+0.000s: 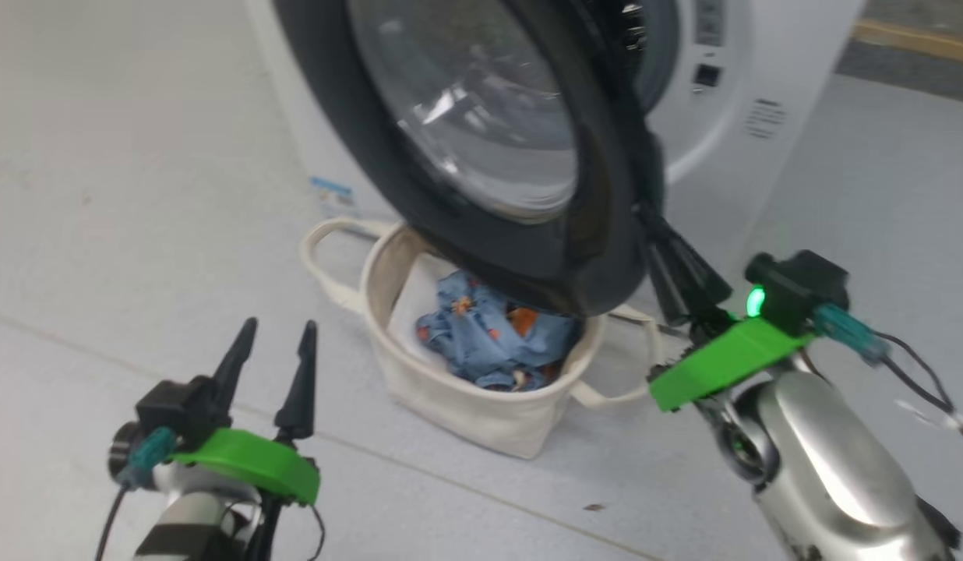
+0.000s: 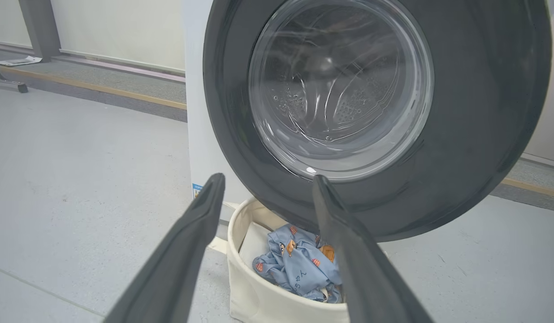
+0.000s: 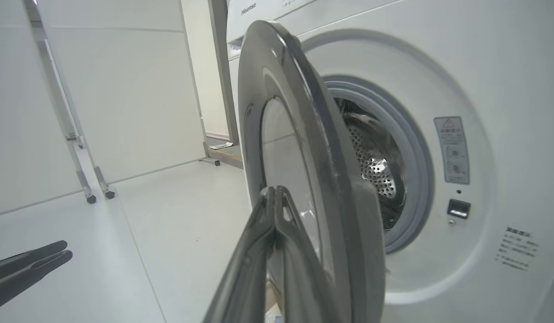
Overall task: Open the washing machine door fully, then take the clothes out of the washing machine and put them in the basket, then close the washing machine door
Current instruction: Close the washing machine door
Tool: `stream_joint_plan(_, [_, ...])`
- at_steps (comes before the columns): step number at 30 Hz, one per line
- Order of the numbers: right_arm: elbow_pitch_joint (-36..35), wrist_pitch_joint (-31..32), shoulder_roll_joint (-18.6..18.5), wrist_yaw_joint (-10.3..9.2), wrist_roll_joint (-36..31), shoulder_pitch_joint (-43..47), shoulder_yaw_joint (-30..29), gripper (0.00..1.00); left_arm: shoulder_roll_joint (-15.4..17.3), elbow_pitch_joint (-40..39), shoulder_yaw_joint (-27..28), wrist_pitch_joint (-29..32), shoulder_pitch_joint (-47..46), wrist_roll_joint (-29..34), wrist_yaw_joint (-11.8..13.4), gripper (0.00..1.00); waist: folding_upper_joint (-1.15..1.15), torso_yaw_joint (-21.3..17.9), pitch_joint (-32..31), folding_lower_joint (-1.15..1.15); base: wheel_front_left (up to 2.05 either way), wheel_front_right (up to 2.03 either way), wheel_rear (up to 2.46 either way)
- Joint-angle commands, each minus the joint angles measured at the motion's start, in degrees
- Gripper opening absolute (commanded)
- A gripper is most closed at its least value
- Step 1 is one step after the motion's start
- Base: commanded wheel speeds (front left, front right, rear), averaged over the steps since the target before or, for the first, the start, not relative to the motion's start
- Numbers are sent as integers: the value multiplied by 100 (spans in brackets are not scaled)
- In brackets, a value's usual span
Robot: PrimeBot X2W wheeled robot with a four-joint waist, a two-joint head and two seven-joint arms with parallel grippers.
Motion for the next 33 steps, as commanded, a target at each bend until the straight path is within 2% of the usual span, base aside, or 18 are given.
stream_joint_plan(1, [17,25,145,2,70,-306,205,0,40,-92,165,-62,-352,67,-35,100,0,327,186,0,0,0,0])
stream_joint_plan(8, [1265,-62,476,2,400,-915,442,0,-222,-4,164,-67,-574,164,-111,100,0,621,386,0,0,0,0])
stream_joint_plan(16, [2428,-256,690,2,352,-1302,-164,0,-403,-54,319,-68,-629,300,-180,100,0,637,558,0,0,0,0])
stream_joint_plan(24, [2452,-264,764,2,-107,-1604,-1172,0,-489,-105,536,-68,-605,409,-236,100,0,382,773,0,0,0,0])
stream_joint_plan(33, [2804,-265,786,2,-262,-2238,-1850,0,-579,-148,708,-68,-671,442,-338,100,0,129,1145,0,0,0,0])
